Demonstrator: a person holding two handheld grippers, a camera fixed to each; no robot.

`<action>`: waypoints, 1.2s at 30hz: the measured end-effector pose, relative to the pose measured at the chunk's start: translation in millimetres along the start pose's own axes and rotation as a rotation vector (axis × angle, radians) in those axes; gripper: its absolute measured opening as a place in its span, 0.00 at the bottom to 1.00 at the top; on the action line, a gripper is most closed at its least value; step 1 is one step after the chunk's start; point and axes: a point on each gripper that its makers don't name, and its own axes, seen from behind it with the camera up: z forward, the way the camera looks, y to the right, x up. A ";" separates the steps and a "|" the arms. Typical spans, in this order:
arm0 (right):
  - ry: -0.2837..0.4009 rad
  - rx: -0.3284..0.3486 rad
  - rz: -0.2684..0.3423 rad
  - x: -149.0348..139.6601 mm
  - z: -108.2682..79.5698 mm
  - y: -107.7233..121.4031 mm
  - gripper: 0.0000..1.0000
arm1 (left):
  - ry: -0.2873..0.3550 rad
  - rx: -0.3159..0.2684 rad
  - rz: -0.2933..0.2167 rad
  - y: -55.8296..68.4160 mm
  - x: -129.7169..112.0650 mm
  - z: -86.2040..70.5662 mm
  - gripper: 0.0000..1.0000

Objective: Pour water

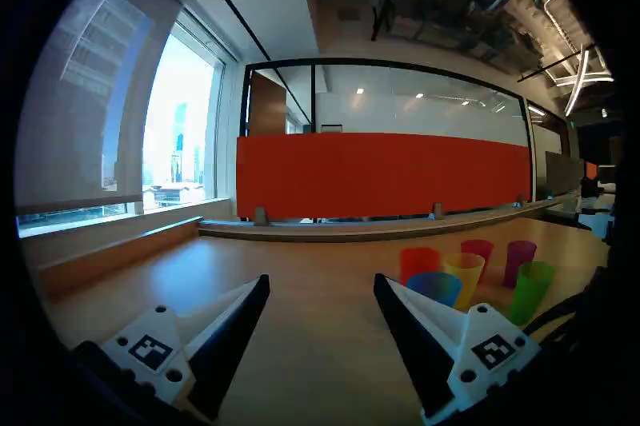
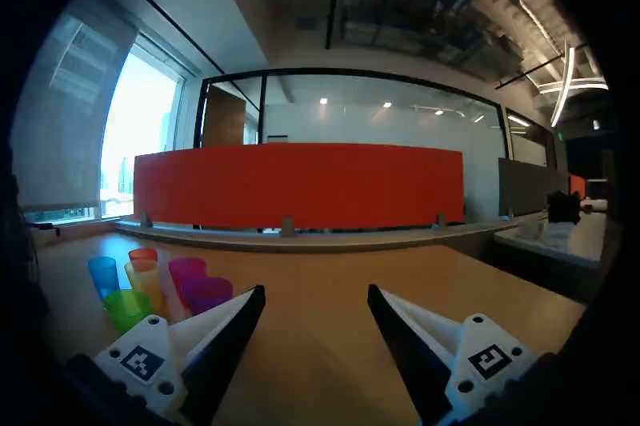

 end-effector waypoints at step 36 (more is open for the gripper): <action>-0.036 0.171 -0.032 110.1 20.5 -39.9 0.99 | -0.056 -0.175 -0.042 14.3 107.8 28.8 0.97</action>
